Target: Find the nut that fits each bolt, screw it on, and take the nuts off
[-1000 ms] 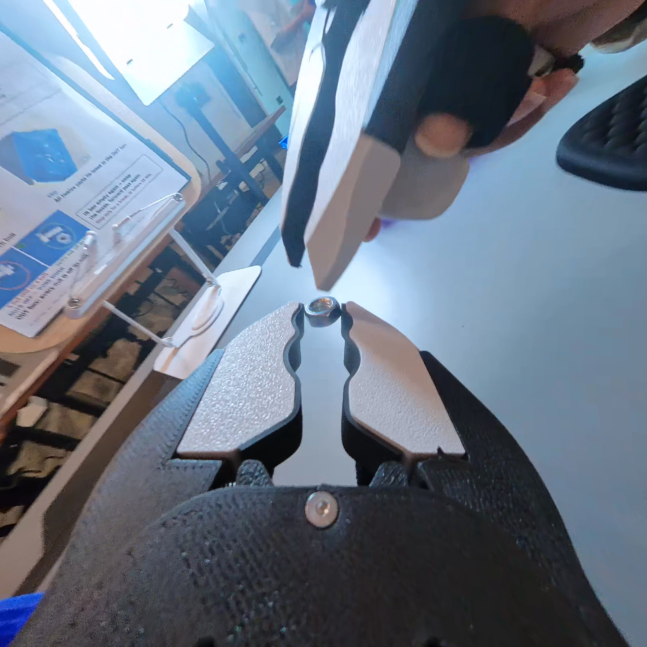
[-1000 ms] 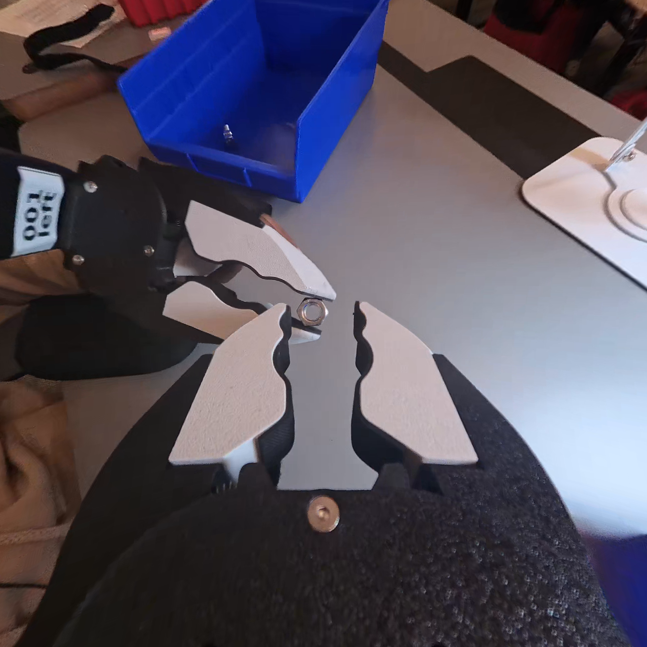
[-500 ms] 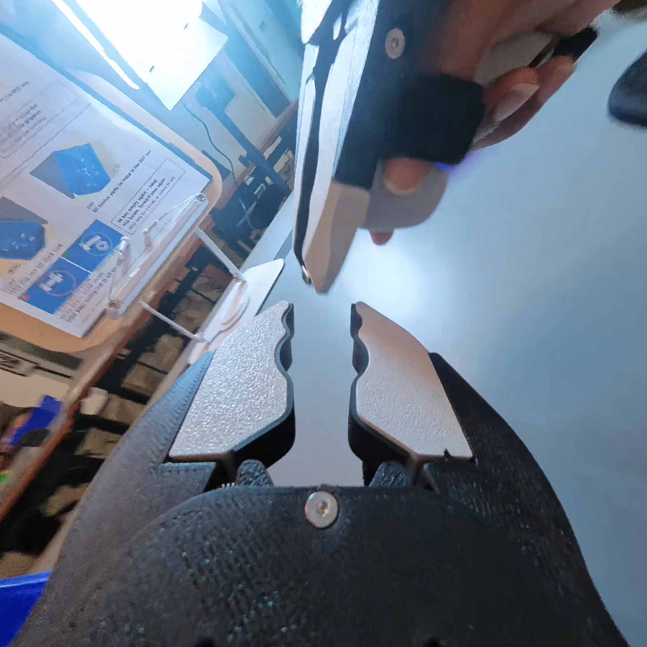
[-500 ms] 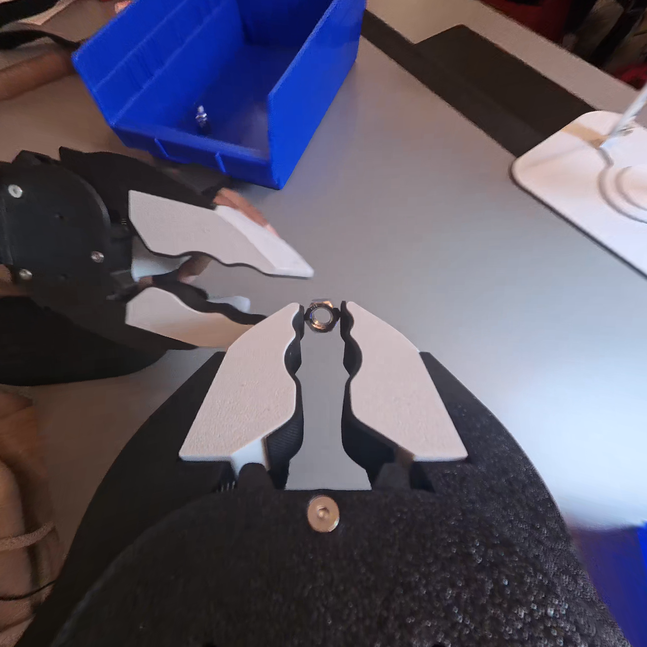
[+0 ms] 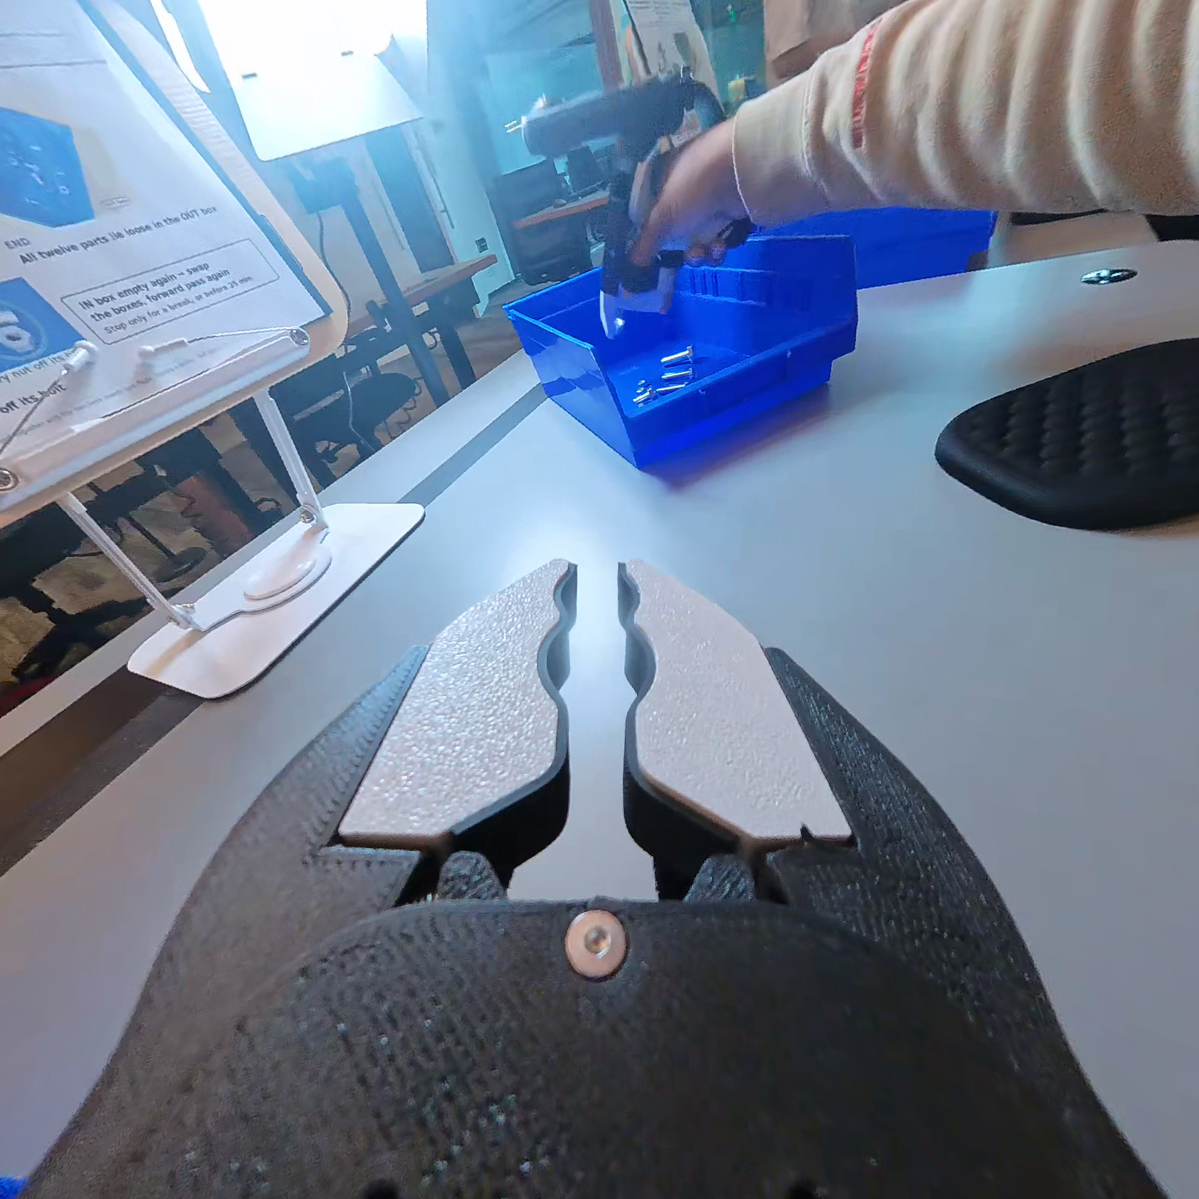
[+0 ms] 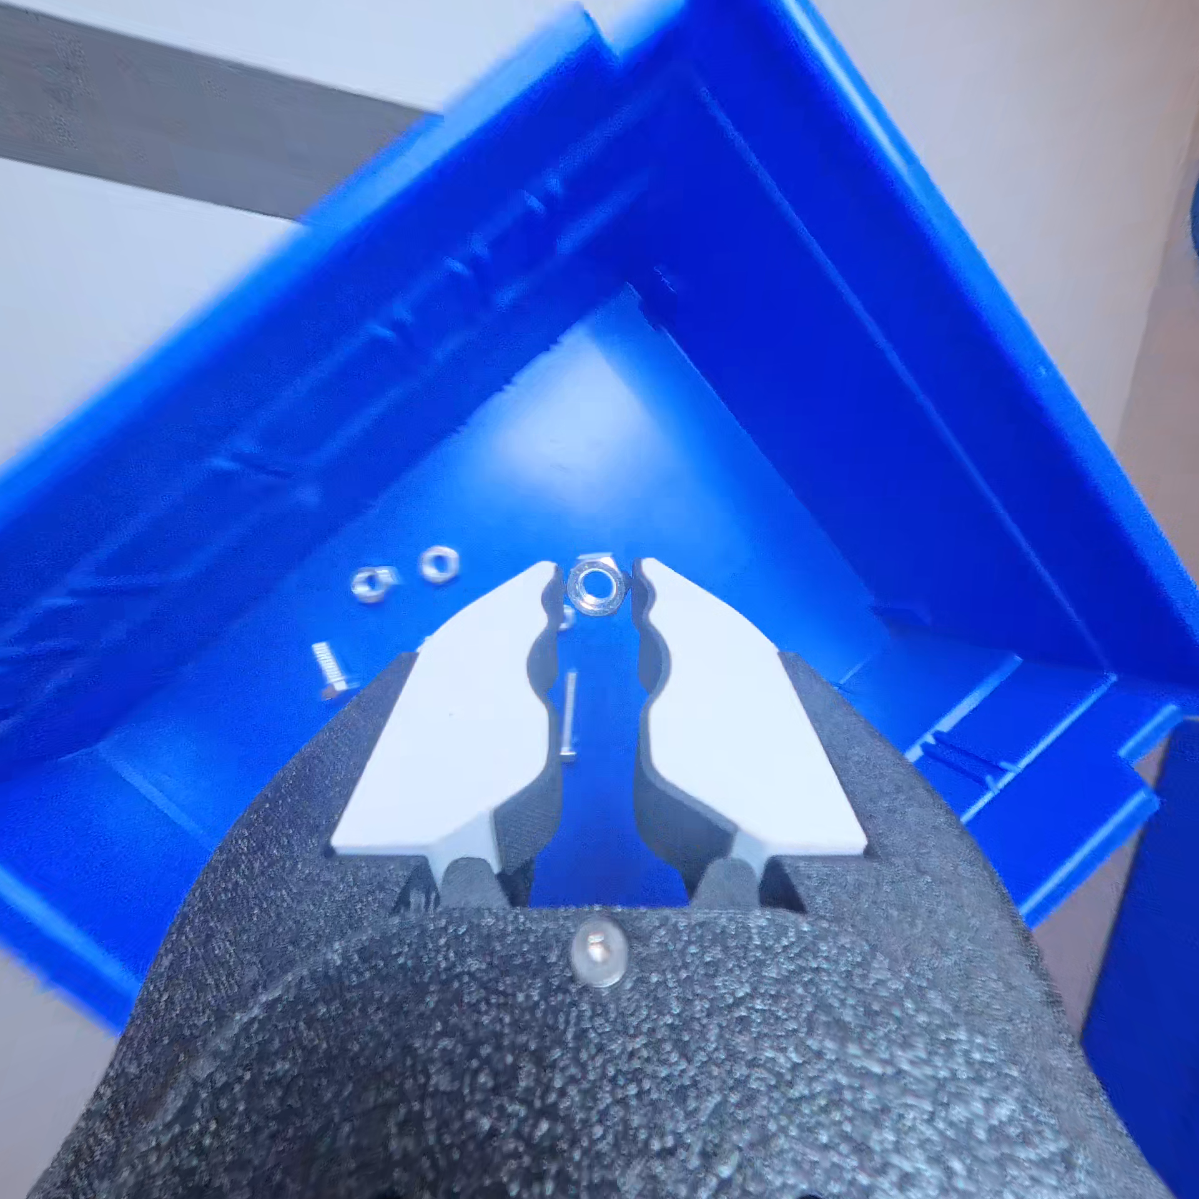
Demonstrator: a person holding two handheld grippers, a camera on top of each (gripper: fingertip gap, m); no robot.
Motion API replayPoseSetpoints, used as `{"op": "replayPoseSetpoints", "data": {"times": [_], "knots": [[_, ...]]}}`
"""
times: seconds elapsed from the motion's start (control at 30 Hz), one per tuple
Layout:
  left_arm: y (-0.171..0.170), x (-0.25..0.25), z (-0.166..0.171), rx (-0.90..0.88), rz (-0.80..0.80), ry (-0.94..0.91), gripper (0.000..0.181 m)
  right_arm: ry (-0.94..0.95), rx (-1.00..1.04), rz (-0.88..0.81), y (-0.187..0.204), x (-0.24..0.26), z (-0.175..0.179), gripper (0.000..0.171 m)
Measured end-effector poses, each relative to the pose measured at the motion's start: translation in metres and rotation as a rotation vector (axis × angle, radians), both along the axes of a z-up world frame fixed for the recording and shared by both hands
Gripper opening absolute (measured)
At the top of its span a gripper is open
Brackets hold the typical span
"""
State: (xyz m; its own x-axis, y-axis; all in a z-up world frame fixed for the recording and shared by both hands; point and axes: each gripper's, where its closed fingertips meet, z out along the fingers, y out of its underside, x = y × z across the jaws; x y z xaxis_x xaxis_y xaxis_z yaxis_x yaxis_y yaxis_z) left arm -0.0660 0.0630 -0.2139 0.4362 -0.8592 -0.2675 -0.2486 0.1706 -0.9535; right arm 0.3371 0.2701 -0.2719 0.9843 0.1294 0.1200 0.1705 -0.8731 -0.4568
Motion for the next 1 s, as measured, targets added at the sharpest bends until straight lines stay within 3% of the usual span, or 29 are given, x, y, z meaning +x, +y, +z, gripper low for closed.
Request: {"op": "replayPoseSetpoints", "data": {"times": [0.13, 0.33, 0.4, 0.5, 0.63, 0.73, 0.8, 1.0], "knots": [[0.005, -0.002, -0.006, -0.015, 0.006, 0.011, 0.010, -0.028, -0.098, -0.077, -0.002, 0.025, -0.028, 0.020], [0.009, -0.002, -0.015, -0.051, -0.004, 0.026, 0.009, -0.033, -0.176, -0.126, -0.008, 0.037, -0.046, 0.020], [0.009, -0.002, -0.013, -0.046, -0.001, 0.021, 0.010, -0.025, -0.156, -0.114, -0.006, 0.034, -0.043, 0.028], [0.010, -0.003, -0.010, -0.048, 0.001, 0.007, 0.010, -0.020, -0.038, -0.066, 0.004, 0.024, -0.020, 0.043], [0.011, -0.005, -0.007, -0.041, 0.013, -0.004, 0.010, 0.093, 0.389, 0.118, 0.018, -0.036, 0.062, 0.042], [0.016, -0.011, 0.001, -0.022, 0.041, -0.018, 0.010, 0.198, 0.692, 0.302, -0.014, -0.103, 0.122, 0.040], [0.022, -0.024, 0.018, 0.000, 0.083, -0.049, 0.010, 0.276, 0.798, 0.403, -0.050, -0.146, 0.139, 0.040], [0.056, -0.123, 0.060, -0.096, 0.314, 0.049, 0.020, 0.388, 0.815, 0.625, -0.151, -0.228, 0.112, 0.039]]}}
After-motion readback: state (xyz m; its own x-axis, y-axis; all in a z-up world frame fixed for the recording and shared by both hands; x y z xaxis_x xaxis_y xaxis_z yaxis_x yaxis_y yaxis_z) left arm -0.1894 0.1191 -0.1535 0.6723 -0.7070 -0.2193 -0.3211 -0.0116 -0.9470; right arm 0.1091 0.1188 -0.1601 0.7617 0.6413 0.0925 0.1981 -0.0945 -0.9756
